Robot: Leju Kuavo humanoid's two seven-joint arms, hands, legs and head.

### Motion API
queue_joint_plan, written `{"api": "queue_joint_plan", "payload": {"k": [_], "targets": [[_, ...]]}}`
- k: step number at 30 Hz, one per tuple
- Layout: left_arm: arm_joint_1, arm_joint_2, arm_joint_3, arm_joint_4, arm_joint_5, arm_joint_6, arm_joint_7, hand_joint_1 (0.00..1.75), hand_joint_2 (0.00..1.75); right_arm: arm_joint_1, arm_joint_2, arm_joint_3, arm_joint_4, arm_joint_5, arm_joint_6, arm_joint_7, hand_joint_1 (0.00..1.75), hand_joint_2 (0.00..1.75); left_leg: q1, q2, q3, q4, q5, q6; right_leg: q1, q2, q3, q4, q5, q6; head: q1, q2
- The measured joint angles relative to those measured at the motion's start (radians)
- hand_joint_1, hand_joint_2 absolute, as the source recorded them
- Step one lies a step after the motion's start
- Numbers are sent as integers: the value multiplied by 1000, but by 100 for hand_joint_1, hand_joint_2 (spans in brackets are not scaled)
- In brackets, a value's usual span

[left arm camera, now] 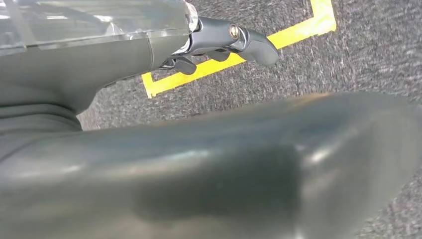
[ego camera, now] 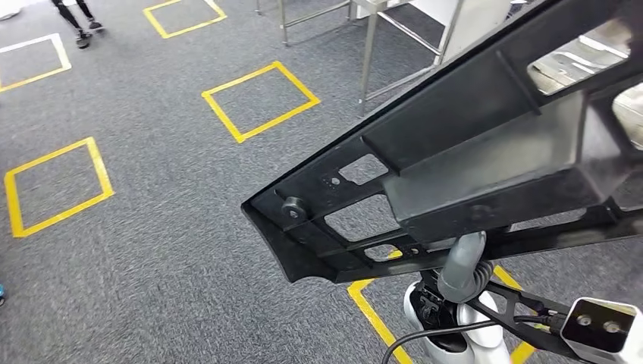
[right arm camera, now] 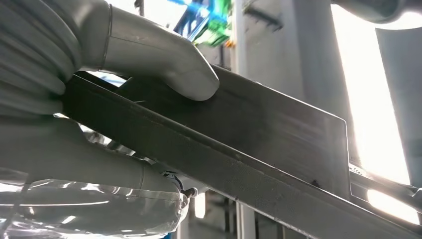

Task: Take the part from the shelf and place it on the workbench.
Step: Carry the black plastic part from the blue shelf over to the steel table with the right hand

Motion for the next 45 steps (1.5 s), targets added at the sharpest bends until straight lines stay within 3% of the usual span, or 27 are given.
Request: {"api": "queue_joint_plan", "payload": {"k": [2, 4, 6, 8, 10, 12, 14, 15, 16, 17, 19, 21, 23, 25, 26, 28, 30, 31, 32, 34, 35, 37, 38, 39, 41, 43, 45], "targets": [[1, 0, 0, 0, 2, -2, -4, 0, 0, 6, -2, 0, 0, 6, -4, 0, 175, 175, 1, -13, 38, -94, 68, 5, 0, 29, 2, 3, 0, 1, 0, 0], [1, 1, 0, 0, 3, -3, -9, 0, 0, 8, -2, 1, 0, 9, -4, 0, 175, 175, 3, -62, 96, -230, 127, 13, 0, 54, -1, 7, 1, 7, 0, 0], [1, 1, 0, 1, 5, -5, -15, 0, 0, 10, -3, 3, 0, 15, -3, 0, 175, 175, 3, -91, 118, -287, 138, 20, -2, 76, -11, 8, 6, 19, 0, 0], [-1, -1, 0, 0, 7, -9, -17, 0, 0, 14, -3, 7, 1, 22, -3, 0, 175, 175, 3, -71, 120, -296, 143, 29, -7, 93, -18, 6, 12, 33, 0, 0], [-3, -4, 0, 0, 7, -13, -19, 0, 0, 15, -5, 12, 3, 28, -8, 0, 175, 175, 5, -45, 123, -309, 153, 42, -3, 59, -36, 37, -11, 41, 0, 0], [-1, -6, 0, 0, 7, -15, -20, 0, 0, 14, -6, 19, 8, 35, -15, 0, 175, 175, 2, -19, 122, -315, 157, 51, -1, -2, -86, 143, -72, 46, 0, 0], [2, -6, 0, 0, 7, -15, -20, 0, 0, 15, -8, 29, 19, 41, -24, 0, 175, 175, -1, 9, 120, -314, 156, 53, -6, -25, -141, 267, -124, 51, 0, 0], [3, -6, 0, 1, 7, -16, -19, 0, 0, 15, -9, 34, 25, 43, -29, 0, 175, 175, -2, 23, 120, -313, 155, 52, -8, -30, -151, 291, -127, 53, 0, 0], [2, -7, -1, 1, 6, -16, -18, 0, 0, 15, -10, 39, 31, 44, -32, 0, 175, 175, -2, 35, 119, -312, 154, 51, -10, -34, -140, 276, -111, 55, 0, 0], [1, -8, -2, 0, 5, -17, -17, 0, 0, 15, -11, 43, 36, 45, -35, 0, 175, 175, -1, 46, 119, -309, 153, 49, -12, -41, -108, 223, -82, 56, 0, 0], [-1, -10, -5, 0, 1, -18, -15, 0, 0, 14, -13, 54, 47, 46, -36, 0, 175, 175, -3, 65, 120, -301, 146, 40, -9, -80, -28, 80, -33, 52, 0, 0], [-3, -11, -9, 0, -1, -17, -14, 0, 0, 12, -14, 64, 58, 43, -34, 1, 175, 175, -6, 80, 121, -295, 139, 29, -3, -101, 7, 12, -20, 42, 0, 0], [-5, -11, -12, 0, -1, -17, -13, 0, 0, 12, -16, 73, 71, 37, -32, 2, 175, 175, -7, 96, 124, -295, 137, 17, 0, -81, 4, 11, -18, 30, 0, 0], [-7, -13, -15, 0, -1, -15, -12, 0, 0, 13, -18, 81, 81, 29, -26, 2, 175, 175, -1, 78, 118, -273, 116, 6, -2, -62, 4, 5, -13, 18, 0, 0], [-7, -14, -16, 0, 0, -14, -12, 0, 0, 12, -19, 86, 85, 24, -20, 3, 175, 175, 1, 56, 102, -237, 92, 2, -5, -52, 4, 3, -10, 13, 0, 0], [-5, -15, -17, 0, 2, -12, -10, 0, 0, 12, -19, 97, 92, 17, -10, 3, 175, 175, 3, 14, 44, -109, 26, -3, -5, -32, 3, 2, -8, 7, 0, 0], [-1, -15, -18, 0, 4, -11, -7, 0, 0, 14, -20, 105, 100, 14, -5, 4, 175, 175, 3, 2, -5, -8, 0, -3, -2, -5, 3, 3, -7, 5, 0, 0], [0, -15, -18, 1, 4, -11, -5, 0, 0, 14, -22, 108, 103, 11, -3, 5, 175, 175, 3, -1, -7, -10, 16, 0, -1, 10, 4, 4, -7, 4, 0, 0], [0, -15, -19, 1, 4, -10, -3, 0, 0, 14, -24, 110, 107, 9, -1, 5, 175, 175, 3, -6, 9, -52, 50, 4, 0, 24, 5, 5, -7, 4, 0, 0], [1, -15, -19, 1, 5, -9, -2, 0, 0, 14, -28, 111, 111, 4, 2, 4, 175, 175, 3, -45, 68, -190, 122, 16, 1, 50, 5, 7, -7, 7, 0, 0], [0, -14, -19, 1, 5, -9, -2, 0, 0, 13, -30, 111, 114, 0, 3, 4, 175, 175, 3, -67, 90, -244, 140, 20, 0, 61, 3, 8, -6, 11, 0, 0], [-1, -14, -19, 2, 7, -5, -2, 0, 0, 8, -35, 112, 120, -14, 6, 2, 175, 175, 1, -89, 107, -285, 144, 25, -4, 82, -5, 8, -1, 24, 0, 0], [-3, -14, -19, 2, 9, -3, -1, 0, 0, 5, -39, 112, 123, -23, 7, 2, 175, 175, 0, -80, 109, -291, 146, 28, -7, 94, -8, 6, 3, 31, 0, 0], [-5, -16, -19, 2, 11, -1, 0, 0, 0, 3, -43, 112, 126, -31, 7, 2, 175, 175, 2, -68, 111, -296, 150, 33, -7, 91, -11, 6, 3, 37, 0, 0], [-7, -19, -19, 2, 13, 11, 3, 0, 0, -9, -50, 114, 132, -40, 0, 1, 175, 175, 5, -41, 114, -310, 159, 45, -2, 42, -31, 44, -25, 45, 0, 0], [-4, -19, -20, 2, 9, 35, 10, 0, 0, -23, -56, 120, 136, -44, -18, 0, 175, 175, 3, -14, 115, -314, 162, 52, -3, -16, -85, 159, -88, 51, 0, 0], [-1, -19, -23, 2, 3, 65, 17, 0, 0, -30, -59, 129, 138, -47, -40, 2, 175, 175, 1, 13, 114, -313, 161, 53, -8, -28, -134, 267, -126, 57, 0, 0]]}}
